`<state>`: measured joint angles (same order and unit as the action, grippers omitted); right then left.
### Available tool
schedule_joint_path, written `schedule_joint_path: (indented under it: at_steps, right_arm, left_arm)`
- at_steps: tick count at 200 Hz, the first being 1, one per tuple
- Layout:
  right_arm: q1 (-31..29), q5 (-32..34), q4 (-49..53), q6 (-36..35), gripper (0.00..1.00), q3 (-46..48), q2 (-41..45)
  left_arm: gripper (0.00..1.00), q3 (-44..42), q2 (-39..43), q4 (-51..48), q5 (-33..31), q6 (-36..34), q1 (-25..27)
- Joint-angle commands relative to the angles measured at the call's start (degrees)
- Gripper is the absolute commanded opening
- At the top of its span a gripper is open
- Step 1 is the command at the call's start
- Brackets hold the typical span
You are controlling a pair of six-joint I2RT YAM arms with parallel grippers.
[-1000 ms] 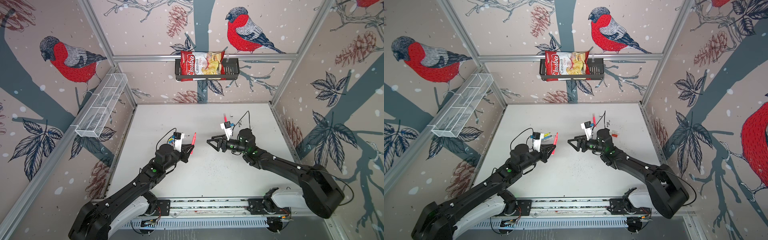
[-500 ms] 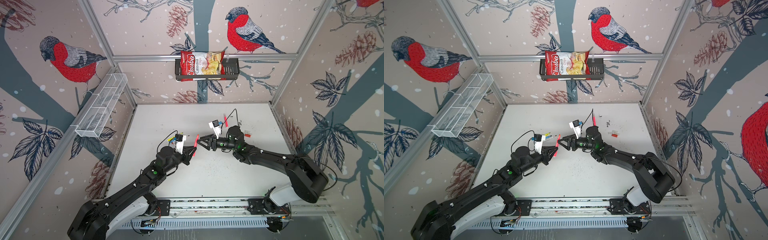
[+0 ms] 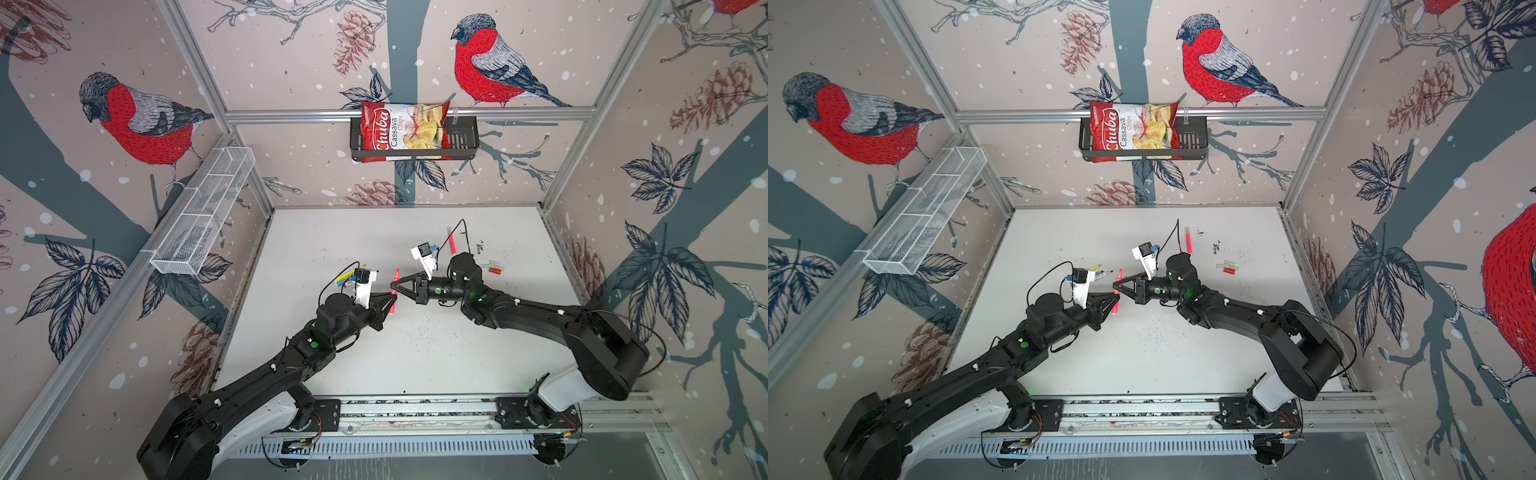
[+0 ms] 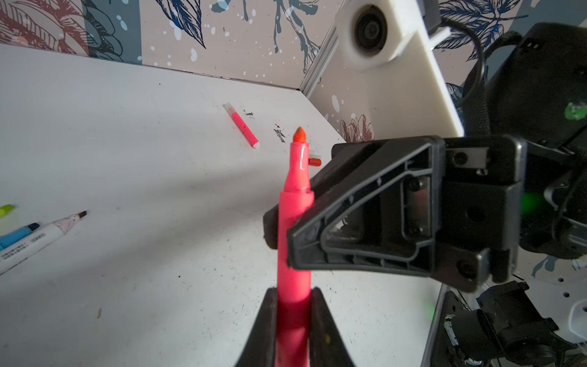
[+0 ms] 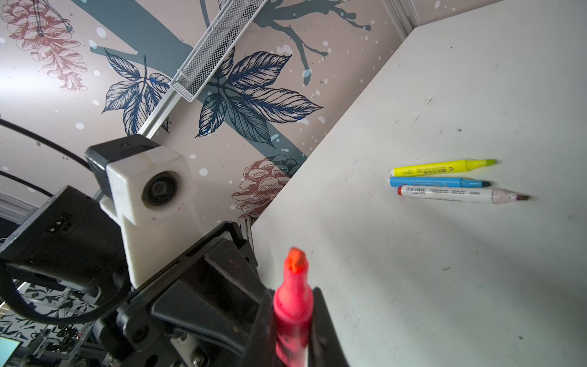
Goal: Insert the pens into the pen caps
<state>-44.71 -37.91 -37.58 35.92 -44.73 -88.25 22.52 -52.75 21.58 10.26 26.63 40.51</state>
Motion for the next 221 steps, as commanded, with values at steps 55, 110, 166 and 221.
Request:
schedule_joint_path:
  at_steps: [55, 110, 166, 221]
  right_arm:
    - [0.1, 1.5, 4.0, -4.1, 0.04, -1.7, 2.2]
    - [0.1, 1.4, 4.2, -4.4, 0.05, -1.7, 2.9]
    - [0.0, 1.2, 4.7, -4.7, 0.10, -1.9, 3.2]
    - [0.6, 5.2, 8.2, -6.6, 0.59, -0.8, 6.3]
  left_arm:
    - [0.38, 2.6, -2.6, -2.9, 1.4, -2.1, 0.1]
    - [0.26, 3.1, -3.0, -2.8, 1.4, -2.4, 0.2]
    - [0.00, 3.6, -4.6, -1.8, 2.7, -2.5, 0.2]
    - [0.00, 2.9, -3.3, -2.0, 0.3, -2.3, 0.1]
